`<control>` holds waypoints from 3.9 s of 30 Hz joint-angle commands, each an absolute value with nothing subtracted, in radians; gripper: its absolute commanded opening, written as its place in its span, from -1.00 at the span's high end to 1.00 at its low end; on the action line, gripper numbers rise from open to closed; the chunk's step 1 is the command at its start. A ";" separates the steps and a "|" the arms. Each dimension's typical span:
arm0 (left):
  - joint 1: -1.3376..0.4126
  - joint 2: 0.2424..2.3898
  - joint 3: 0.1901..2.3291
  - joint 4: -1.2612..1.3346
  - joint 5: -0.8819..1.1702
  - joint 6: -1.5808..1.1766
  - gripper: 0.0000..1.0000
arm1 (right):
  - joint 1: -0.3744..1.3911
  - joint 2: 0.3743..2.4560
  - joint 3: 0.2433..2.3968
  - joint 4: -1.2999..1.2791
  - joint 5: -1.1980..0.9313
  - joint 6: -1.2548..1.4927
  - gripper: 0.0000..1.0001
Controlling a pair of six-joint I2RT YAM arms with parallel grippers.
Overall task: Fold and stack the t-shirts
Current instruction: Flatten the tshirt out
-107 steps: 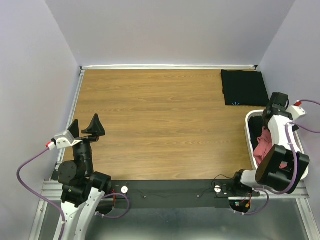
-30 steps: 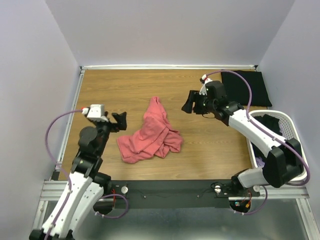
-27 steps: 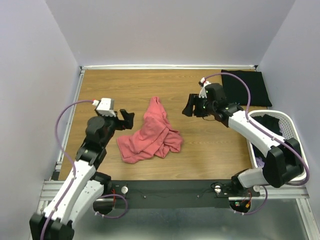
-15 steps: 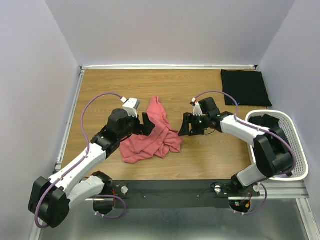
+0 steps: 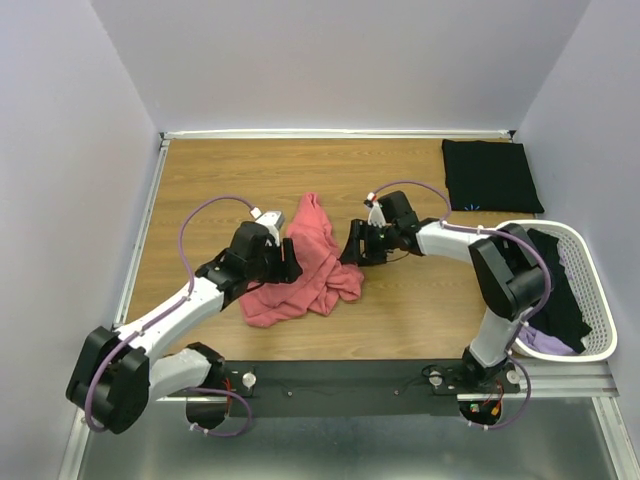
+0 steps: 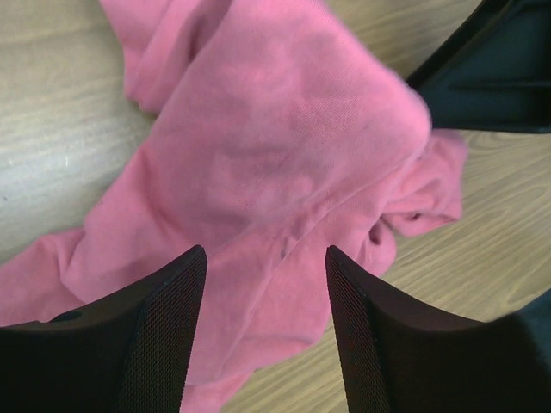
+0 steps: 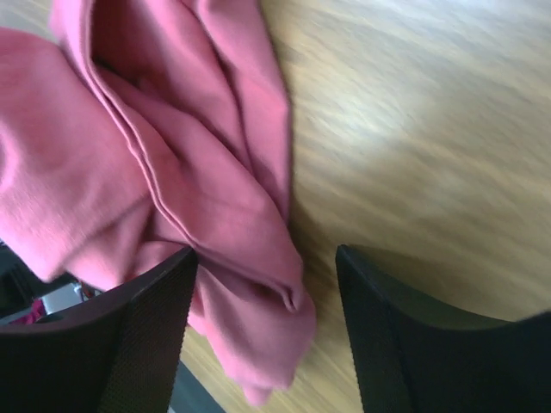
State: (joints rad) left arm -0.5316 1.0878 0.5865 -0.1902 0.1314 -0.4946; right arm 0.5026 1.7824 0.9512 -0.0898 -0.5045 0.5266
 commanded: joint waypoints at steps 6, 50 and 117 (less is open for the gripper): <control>-0.532 1.329 0.603 -0.157 0.144 -0.479 -0.29 | 0.545 1.823 0.992 -0.061 -0.438 0.509 0.63; -0.328 0.793 0.546 -0.230 -0.198 -0.698 -0.67 | 0.855 1.706 1.372 -0.580 0.120 0.274 -0.37; -0.063 1.721 1.013 -0.227 -0.048 -0.241 1.00 | 0.728 1.790 1.078 -0.454 0.071 0.377 -0.33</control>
